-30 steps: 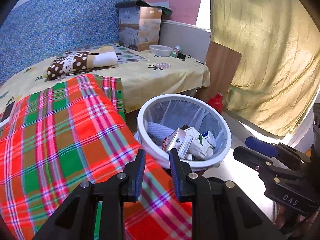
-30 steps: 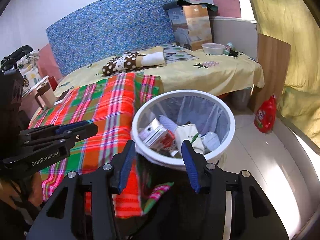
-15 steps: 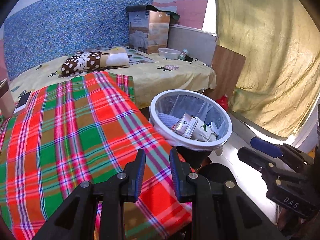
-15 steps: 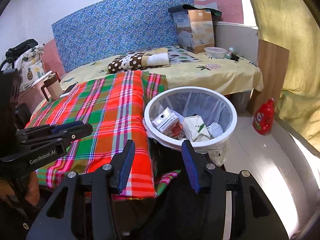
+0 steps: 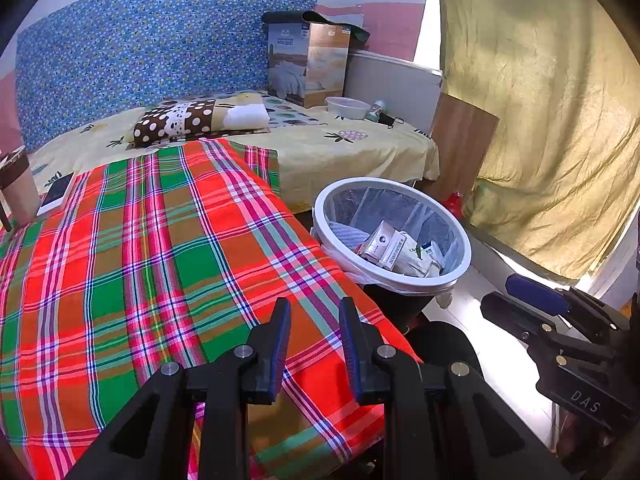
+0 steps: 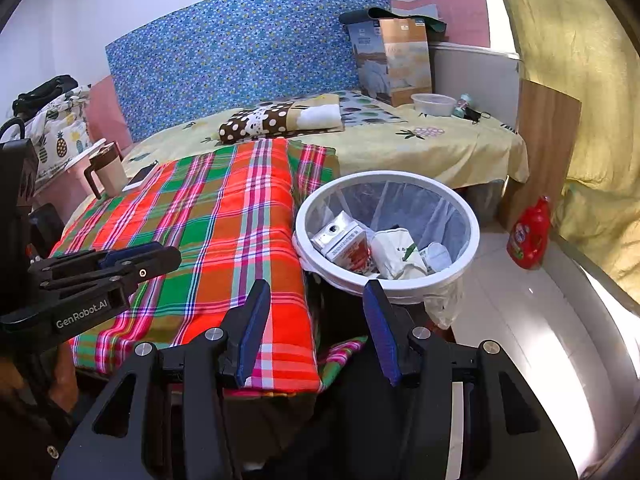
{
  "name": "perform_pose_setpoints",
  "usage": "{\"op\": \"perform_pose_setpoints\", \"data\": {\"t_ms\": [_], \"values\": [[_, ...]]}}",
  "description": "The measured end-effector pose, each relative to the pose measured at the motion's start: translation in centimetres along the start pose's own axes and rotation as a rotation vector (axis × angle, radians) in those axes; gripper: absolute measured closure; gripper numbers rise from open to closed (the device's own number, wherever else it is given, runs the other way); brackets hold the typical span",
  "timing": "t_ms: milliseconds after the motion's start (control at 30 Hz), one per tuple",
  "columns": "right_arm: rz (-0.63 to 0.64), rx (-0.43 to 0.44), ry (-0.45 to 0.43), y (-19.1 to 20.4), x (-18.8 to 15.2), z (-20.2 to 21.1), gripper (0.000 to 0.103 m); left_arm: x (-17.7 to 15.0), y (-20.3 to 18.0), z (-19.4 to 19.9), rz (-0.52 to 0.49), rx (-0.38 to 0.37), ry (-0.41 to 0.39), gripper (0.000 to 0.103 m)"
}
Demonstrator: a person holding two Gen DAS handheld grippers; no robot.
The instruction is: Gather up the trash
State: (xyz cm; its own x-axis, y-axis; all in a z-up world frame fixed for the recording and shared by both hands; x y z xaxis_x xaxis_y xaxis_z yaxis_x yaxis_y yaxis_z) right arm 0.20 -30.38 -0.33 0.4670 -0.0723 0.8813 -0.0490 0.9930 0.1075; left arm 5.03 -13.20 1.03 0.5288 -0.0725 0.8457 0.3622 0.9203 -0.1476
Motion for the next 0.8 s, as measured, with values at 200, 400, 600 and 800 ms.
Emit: {"op": "perform_pose_setpoints", "data": {"t_ms": [200,400,600,800], "values": [[0.000,0.001,0.000,-0.05,0.02,-0.03,0.053,0.05,-0.12,0.01,-0.002,0.002,-0.003,0.079],[-0.001,0.001,0.002,-0.07,0.00,-0.05,0.053,0.09,-0.17,0.20,-0.005,0.005,-0.009,0.079],[0.001,0.002,0.002,-0.09,-0.04,-0.02,0.053,0.11,-0.12,0.25,-0.006,0.008,-0.010,0.079],[0.000,0.000,0.002,-0.16,-0.12,0.00,0.053,0.10,-0.13,0.34,-0.012,0.025,-0.015,0.079]]}}
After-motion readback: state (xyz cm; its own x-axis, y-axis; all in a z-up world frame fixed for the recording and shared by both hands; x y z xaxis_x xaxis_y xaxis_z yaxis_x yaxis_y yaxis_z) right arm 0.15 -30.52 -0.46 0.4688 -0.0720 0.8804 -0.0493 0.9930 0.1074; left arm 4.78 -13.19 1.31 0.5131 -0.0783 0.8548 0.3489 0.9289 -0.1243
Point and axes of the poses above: each gripper's, at about its wrist camera, not at the fingertips, and z roughly against the way its jaws point, y to its left, x to its top, the point moved 2 cm from there along -z, roughly the way its jaws point, and after that the axes turned 11 degrees about -y, right-handed, at the moved point
